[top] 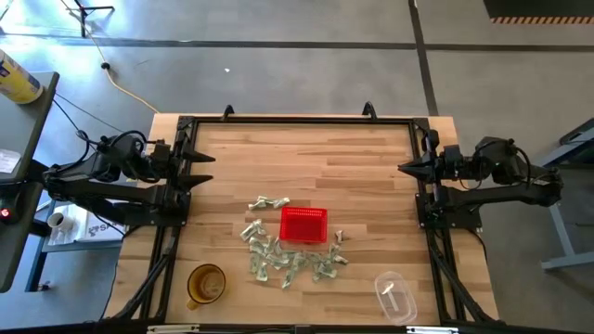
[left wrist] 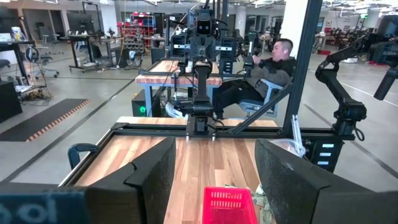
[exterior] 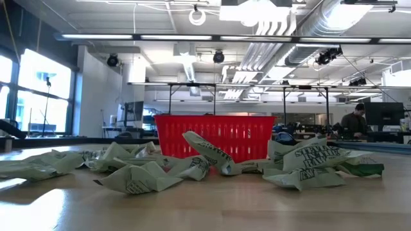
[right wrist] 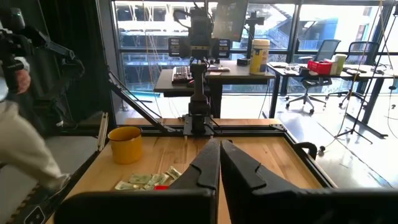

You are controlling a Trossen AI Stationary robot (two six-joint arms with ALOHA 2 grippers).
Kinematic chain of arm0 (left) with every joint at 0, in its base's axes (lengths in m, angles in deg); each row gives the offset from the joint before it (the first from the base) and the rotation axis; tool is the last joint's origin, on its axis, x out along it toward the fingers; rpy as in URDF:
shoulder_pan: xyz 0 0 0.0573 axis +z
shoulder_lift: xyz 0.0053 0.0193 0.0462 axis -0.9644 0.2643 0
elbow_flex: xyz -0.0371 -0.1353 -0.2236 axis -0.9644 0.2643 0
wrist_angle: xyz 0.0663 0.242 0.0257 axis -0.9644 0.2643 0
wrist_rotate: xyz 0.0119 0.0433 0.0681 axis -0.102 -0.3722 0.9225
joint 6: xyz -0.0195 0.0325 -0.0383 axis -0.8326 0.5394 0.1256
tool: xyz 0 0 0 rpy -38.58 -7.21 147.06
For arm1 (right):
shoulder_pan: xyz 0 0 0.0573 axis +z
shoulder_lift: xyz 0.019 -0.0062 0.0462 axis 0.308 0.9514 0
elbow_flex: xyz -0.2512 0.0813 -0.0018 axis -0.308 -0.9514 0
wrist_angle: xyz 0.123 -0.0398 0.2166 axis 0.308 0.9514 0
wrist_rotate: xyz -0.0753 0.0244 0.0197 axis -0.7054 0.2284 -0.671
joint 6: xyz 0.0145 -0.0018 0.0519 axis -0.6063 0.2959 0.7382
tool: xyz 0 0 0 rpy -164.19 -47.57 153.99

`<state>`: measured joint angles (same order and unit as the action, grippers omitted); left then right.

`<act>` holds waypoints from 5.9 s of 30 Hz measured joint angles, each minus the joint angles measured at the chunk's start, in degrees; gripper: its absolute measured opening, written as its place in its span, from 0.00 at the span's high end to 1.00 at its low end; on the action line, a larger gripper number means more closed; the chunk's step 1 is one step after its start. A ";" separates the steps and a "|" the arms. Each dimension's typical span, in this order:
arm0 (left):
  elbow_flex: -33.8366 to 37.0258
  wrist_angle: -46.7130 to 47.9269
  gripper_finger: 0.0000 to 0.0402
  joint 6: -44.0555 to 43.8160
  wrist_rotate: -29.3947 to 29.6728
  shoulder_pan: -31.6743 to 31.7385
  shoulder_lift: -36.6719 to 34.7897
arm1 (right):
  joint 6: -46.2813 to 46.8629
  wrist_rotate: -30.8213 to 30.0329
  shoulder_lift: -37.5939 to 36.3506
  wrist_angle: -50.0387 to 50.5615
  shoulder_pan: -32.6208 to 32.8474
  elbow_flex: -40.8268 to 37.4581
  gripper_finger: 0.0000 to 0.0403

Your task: Pick and place Stevia / Truvia into bins

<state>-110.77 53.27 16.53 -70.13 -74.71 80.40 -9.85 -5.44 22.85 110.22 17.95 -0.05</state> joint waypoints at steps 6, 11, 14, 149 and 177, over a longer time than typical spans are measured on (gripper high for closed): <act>0.00 0.00 0.36 0.00 0.00 0.02 -0.01 | -0.01 0.01 0.00 -0.01 -0.01 0.00 0.99; 0.00 -0.24 0.36 0.00 0.00 0.01 0.00 | -0.02 -0.01 0.00 0.01 0.01 0.00 0.99; 0.00 -1.00 0.36 -0.02 0.00 0.02 0.33 | -0.01 -0.01 0.00 0.00 -0.01 0.00 0.99; -30.60 9.45 0.62 -10.84 -0.65 -7.90 82.44 | 14.89 9.79 33.11 12.16 -2.85 0.04 0.39; -30.41 49.35 0.56 -42.48 21.25 -24.23 59.99 | -19.56 3.05 71.61 -11.22 14.11 0.00 0.41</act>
<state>-141.18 102.62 -25.95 -48.87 -98.94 140.38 -29.41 -2.39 94.47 99.00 32.06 -0.05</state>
